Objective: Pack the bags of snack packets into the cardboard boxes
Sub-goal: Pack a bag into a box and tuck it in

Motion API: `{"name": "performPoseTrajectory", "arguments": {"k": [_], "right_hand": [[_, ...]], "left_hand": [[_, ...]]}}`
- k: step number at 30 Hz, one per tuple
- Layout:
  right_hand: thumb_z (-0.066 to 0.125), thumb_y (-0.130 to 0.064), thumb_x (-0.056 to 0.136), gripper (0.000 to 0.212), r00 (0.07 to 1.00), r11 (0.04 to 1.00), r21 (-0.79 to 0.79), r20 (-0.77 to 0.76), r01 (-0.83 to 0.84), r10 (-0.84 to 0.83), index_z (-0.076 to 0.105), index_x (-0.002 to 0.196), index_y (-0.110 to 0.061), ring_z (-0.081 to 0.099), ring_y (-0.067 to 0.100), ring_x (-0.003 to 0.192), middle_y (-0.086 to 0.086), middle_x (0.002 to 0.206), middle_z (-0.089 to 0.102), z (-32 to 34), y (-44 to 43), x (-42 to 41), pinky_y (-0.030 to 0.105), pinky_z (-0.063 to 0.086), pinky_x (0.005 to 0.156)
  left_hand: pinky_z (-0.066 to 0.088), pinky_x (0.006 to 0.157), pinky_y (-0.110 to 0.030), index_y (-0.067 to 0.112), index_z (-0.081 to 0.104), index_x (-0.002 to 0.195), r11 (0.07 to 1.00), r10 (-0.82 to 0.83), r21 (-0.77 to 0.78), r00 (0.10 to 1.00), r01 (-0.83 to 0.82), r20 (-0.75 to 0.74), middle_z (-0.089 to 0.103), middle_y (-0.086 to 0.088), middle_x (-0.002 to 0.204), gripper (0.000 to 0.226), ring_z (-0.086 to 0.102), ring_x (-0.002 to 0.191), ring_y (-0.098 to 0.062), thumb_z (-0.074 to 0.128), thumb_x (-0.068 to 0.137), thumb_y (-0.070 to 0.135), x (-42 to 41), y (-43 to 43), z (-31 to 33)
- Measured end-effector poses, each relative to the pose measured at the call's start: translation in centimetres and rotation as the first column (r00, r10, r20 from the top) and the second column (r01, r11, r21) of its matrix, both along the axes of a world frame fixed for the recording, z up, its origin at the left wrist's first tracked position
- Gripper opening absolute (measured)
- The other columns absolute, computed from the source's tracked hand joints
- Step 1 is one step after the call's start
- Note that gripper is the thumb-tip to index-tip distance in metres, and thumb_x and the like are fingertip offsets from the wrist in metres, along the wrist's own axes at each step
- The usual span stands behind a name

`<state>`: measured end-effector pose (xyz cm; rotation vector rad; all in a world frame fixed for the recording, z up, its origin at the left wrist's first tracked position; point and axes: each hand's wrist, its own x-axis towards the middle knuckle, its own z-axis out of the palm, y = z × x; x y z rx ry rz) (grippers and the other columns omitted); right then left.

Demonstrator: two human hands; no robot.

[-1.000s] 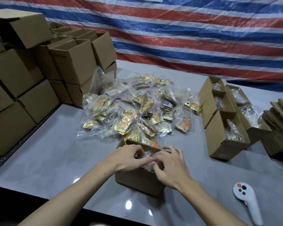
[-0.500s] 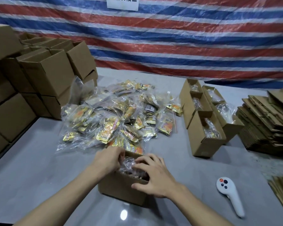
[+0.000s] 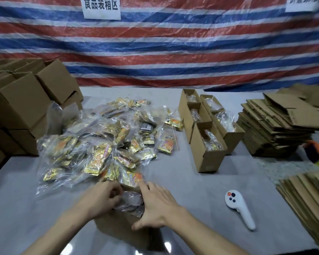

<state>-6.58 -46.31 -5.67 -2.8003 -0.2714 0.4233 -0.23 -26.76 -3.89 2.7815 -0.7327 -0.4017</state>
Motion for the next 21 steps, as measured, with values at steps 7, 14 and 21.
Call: {"name": "performPoseTrajectory", "arguments": {"k": [7, 14, 21], "right_hand": [[0.073, -0.065, 0.060, 0.084, 0.978, 0.979, -0.006, -0.030, 0.205, -0.205, 0.038, 0.119, -0.017, 0.055, 0.034, 0.106, 0.004, 0.114, 0.042, 0.3, -3.7, -2.3, 0.041, 0.038, 0.079], [0.071, -0.054, 0.060, 0.074, 0.928, 0.922, 0.116, 0.016, 0.368, -0.372, 0.030, 0.120, -0.038, 0.058, 0.035, 0.104, 0.001, 0.113, 0.048, 0.9, -7.7, -4.5, 0.038, 0.041, 0.077], [0.062, -0.054, 0.075, 0.041, 0.912, 0.908, 0.091, -0.022, 0.410, -0.410, 0.045, 0.108, -0.039, 0.057, 0.033, 0.107, -0.001, 0.117, 0.043, 0.5, -9.6, -5.6, 0.041, 0.047, 0.085]], "left_hand": [[0.048, 0.077, -0.031, 0.033, 0.059, 0.107, 0.988, -0.080, -0.131, 0.995, 0.088, 0.065, 0.062, 0.012, 0.102, 0.016, 0.060, 0.095, -0.012, 0.056, 0.092, 0.036, -0.9, -5.6, -0.3], [0.030, 0.101, -0.032, 0.032, 0.061, 0.106, 0.982, -0.054, -0.168, 0.979, 0.088, 0.196, 0.057, 0.011, 0.099, 0.019, 0.054, 0.107, -0.013, 0.051, 0.092, 0.041, -2.0, -11.3, -1.5], [0.042, 0.087, -0.035, 0.021, 0.067, 0.090, 0.971, -0.052, -0.226, 0.993, 0.074, 0.102, 0.053, 0.006, 0.088, 0.016, 0.053, 0.099, -0.021, 0.055, 0.090, 0.033, -2.3, -15.2, -1.7]]}}
